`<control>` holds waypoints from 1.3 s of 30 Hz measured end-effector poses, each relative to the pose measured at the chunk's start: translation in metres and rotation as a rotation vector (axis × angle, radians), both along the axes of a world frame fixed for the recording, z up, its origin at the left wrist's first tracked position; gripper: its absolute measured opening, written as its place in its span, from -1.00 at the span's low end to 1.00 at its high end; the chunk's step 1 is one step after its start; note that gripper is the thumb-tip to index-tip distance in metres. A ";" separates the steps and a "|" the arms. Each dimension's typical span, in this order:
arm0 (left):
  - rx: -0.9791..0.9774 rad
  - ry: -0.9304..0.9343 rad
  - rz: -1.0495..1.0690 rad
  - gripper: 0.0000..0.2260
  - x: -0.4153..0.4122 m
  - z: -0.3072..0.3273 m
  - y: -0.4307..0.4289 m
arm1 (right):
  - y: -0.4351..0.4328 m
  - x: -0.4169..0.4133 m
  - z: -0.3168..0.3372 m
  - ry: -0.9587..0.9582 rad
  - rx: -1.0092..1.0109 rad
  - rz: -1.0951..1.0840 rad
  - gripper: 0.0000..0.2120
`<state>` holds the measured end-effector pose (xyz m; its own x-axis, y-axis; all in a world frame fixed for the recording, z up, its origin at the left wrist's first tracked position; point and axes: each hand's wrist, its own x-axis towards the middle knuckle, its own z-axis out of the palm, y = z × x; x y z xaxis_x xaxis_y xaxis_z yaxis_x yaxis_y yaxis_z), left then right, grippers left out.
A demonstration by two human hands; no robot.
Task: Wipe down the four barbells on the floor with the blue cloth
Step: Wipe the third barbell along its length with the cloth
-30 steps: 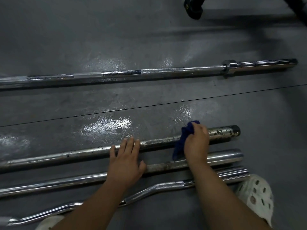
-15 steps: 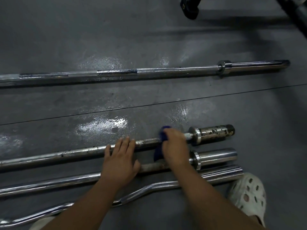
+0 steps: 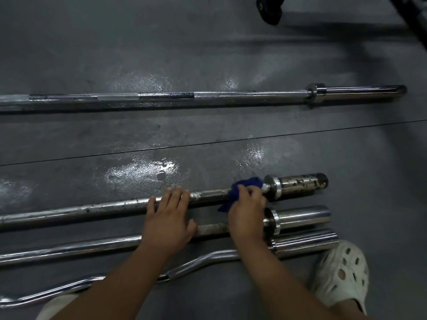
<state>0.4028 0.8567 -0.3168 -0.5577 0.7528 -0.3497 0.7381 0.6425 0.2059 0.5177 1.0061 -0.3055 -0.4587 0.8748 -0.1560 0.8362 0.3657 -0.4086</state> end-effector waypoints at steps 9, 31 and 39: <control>-0.014 0.023 -0.017 -0.30 0.000 -0.001 -0.001 | 0.041 0.002 0.011 -0.265 0.033 -0.014 -0.71; -0.013 0.044 -0.066 -0.20 -0.001 -0.011 0.002 | 0.012 0.012 -0.007 -0.034 0.042 0.165 -0.51; 0.014 0.057 -0.088 -0.16 -0.047 -0.006 0.023 | 0.041 0.008 -0.018 0.024 0.073 0.079 -0.49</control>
